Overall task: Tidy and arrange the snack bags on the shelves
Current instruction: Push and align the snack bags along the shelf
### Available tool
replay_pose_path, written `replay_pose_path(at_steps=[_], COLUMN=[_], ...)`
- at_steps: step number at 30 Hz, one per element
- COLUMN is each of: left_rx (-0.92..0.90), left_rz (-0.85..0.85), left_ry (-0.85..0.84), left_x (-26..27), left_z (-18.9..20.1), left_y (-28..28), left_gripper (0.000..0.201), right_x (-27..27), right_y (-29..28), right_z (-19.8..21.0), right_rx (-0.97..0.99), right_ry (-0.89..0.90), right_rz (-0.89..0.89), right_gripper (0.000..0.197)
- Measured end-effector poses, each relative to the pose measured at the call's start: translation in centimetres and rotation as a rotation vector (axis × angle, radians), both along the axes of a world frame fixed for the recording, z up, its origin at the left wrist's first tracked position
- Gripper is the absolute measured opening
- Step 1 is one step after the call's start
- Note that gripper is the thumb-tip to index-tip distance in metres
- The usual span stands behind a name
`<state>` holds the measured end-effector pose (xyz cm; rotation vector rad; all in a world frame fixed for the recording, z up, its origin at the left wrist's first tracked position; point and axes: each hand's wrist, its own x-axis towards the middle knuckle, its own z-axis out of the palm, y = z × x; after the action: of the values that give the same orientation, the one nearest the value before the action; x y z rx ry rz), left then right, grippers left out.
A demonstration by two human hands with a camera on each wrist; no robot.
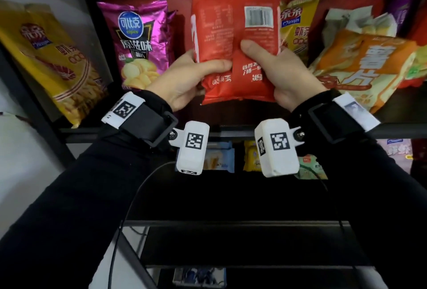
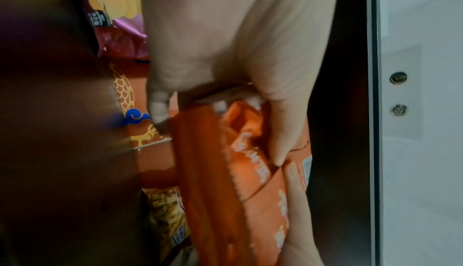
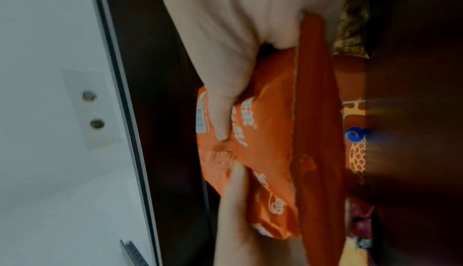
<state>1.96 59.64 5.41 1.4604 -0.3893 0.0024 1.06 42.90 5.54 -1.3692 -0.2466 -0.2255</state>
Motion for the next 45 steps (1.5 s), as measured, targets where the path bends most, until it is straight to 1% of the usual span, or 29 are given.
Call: replay_pose_path(at_steps=[2, 4, 5, 7, 9, 13, 15, 16, 17, 19, 20, 21, 22, 25, 27, 30, 31, 33, 34, 36, 37, 38, 39, 40, 41, 42, 43, 44, 45], left_rx=[-0.027, -0.106, -0.139, -0.170, -0.151, -0.082, -0.086, -0.121, -0.175, -0.240, -0.228, -0.200, -0.188, -0.203, -0.174, -0.148, -0.168, -0.204, -0.201, -0.113, -0.077, -0.092, -0.146, -0.216, -0.285, -0.342, -0.383, -0.412, -0.434], left_rz=[-0.024, -0.114, -0.130, -0.058, 0.024, 0.014, 0.009, 0.019, 0.040, 0.107, 0.157, 0.198, 0.218, 0.205, 0.217, 0.250, 0.249, 0.246, 0.228, 0.106, 0.005, -0.090, -0.143, -0.144, -0.110, -0.070, -0.051, -0.060, -0.064], left_ry=[-0.012, -0.004, 0.001, -0.015, -0.080, -0.179, -0.200, -0.210, -0.215, -0.233, -0.252, -0.276, -0.296, -0.310, -0.298, -0.280, -0.276, -0.247, -0.200, 0.000, 0.134, 0.262, 0.360, 0.420, 0.440, 0.427, 0.398, 0.365, 0.328], left_x=[0.1, 0.0, 0.0, 0.2, 0.6, 0.8, 0.6, 0.4, 0.4, 0.2, 0.1, 0.2, 0.2, 0.0, 0.0, -0.1, -0.3, -0.6, -0.9, -1.3, -1.4, -1.5, -1.6, -1.6, -1.7, -1.6, -1.6, -1.7, -1.8], left_z=[0.3, 0.6, 0.7, 0.8, 0.7, 0.9, 1.4, 1.7, 1.9, 2.2, 2.2, 2.0, 1.9, 1.8, 1.8, 1.7, 1.7, 2.0, 2.3, 2.9, 3.1, 3.2, 3.3, 3.2, 3.2, 3.2, 3.1, 2.9, 2.7], left_y=[-0.1, -0.2, -0.3, -0.5, -0.6, -0.4, -0.2, -0.1, 0.0, 0.2, 0.2, 0.1, 0.1, -0.2, -0.4, -0.4, -0.5, -0.5, -0.4, 0.5, 1.0, 1.4, 1.7, 1.7, 1.6, 1.5, 1.4, 1.3, 1.3], left_gripper=[0.050, 0.038, 0.034, 0.032, 0.036, 0.043, 0.051, 0.050, 0.043, 0.017, 0.011, 0.014, 0.015, 0.013, 0.012, 0.012, 0.012, 0.015, 0.022, 0.045, 0.059, 0.075, 0.089, 0.095, 0.091, 0.079, 0.065, 0.056, 0.053], right_x=[0.2, 0.3, 0.4, 0.4, 0.2, 0.0, 0.2, 0.3, 0.4, 0.5, 0.5, 0.5, 0.5, 0.6, 0.8, 0.8, 0.7, 0.5, 0.4, 0.0, -0.2, -0.5, -0.8, -1.0, -1.3, -1.6, -1.9, -2.1, -2.2], right_y=[0.0, -0.2, -0.4, -0.8, -1.0, -0.8, -0.6, -0.6, -0.7, -0.9, -1.1, -1.1, -1.0, -0.3, 0.0, 0.4, 0.4, 0.4, 0.2, 0.0, 0.0, 0.0, 0.0, 0.1, 0.1, 0.2, 0.4, 0.5, 0.6], right_z=[-0.1, -0.1, 0.0, 0.2, 0.5, 0.6, 0.4, 0.4, 0.4, 0.6, 0.8, 0.9, 1.2, 1.6, 1.4, 1.0, 1.0, 1.1, 1.3, 1.6, 1.8, 1.9, 1.9, 1.7, 1.3, 0.9, 0.5, 0.1, -0.1], right_rx=[-0.037, -0.096, -0.139, -0.218, -0.192, -0.077, -0.083, -0.118, -0.169, -0.262, -0.273, -0.253, -0.209, -0.054, 0.008, 0.049, 0.058, 0.092, 0.109, 0.101, 0.041, -0.061, -0.189, -0.313, -0.411, -0.473, -0.504, -0.483, -0.408], right_ry=[-0.046, -0.063, -0.066, -0.067, -0.077, -0.140, -0.157, -0.159, -0.159, -0.165, -0.176, -0.183, -0.184, -0.161, -0.142, -0.164, -0.176, -0.220, -0.258, -0.374, -0.452, -0.538, -0.629, -0.713, -0.751, -0.736, -0.684, -0.606, -0.490], right_rz=[-0.044, -0.067, -0.061, -0.004, 0.029, -0.025, -0.026, -0.028, -0.035, -0.045, -0.036, -0.019, -0.007, -0.060, -0.080, -0.024, -0.003, 0.015, 0.000, -0.046, -0.073, -0.109, -0.148, -0.175, -0.174, -0.155, -0.128, -0.102, -0.071], right_gripper=[0.035, 0.053, 0.058, 0.062, 0.064, 0.065, 0.069, 0.072, 0.076, 0.089, 0.097, 0.101, 0.099, 0.067, 0.053, 0.035, 0.031, 0.030, 0.030, 0.029, 0.028, 0.029, 0.031, 0.032, 0.034, 0.038, 0.042, 0.046, 0.050])
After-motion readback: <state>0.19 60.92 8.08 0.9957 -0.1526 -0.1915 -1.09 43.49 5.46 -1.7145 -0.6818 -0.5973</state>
